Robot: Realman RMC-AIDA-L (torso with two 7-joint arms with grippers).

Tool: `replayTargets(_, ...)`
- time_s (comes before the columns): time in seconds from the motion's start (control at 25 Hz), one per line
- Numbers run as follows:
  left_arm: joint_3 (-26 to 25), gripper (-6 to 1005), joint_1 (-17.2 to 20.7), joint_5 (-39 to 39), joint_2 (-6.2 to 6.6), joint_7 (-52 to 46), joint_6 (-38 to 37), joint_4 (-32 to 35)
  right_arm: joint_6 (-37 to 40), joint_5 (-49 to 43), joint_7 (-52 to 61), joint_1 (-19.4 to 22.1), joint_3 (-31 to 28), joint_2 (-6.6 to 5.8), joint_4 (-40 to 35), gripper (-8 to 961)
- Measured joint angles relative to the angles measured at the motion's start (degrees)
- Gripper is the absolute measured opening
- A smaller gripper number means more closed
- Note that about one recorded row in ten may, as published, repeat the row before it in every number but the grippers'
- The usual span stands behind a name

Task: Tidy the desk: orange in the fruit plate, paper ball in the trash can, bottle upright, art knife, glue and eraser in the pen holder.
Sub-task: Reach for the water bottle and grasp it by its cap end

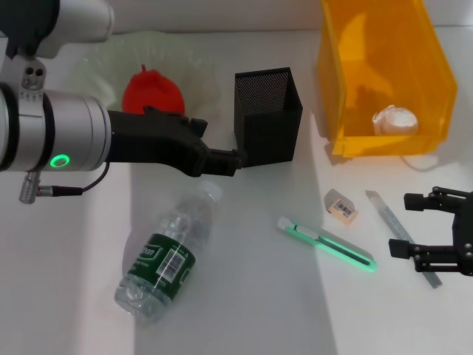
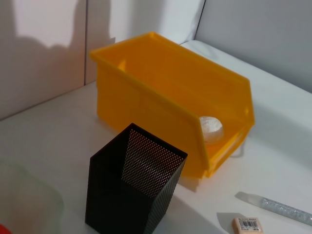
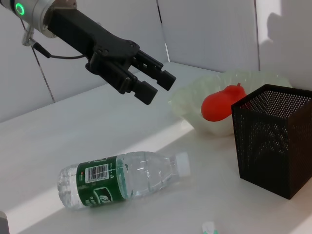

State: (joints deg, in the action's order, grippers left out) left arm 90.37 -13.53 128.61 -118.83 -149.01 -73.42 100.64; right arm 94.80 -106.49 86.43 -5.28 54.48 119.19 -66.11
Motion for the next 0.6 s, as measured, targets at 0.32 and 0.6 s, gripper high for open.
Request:
replayTargets(0.32,6.7,797,-4.0,10.3,-0.21,-9.2,-0.2,-1.0,-0.4,0.0,-0.1,0.0,0.0,-0.01,0.7,840)
replayTargets(0.6,11.0,797,-7.4,16.0,-0.35,-15.4,0.8,-5.7,-1.1,-0.2,-0.2,-0.8,0.0,-0.15,2.3,840)
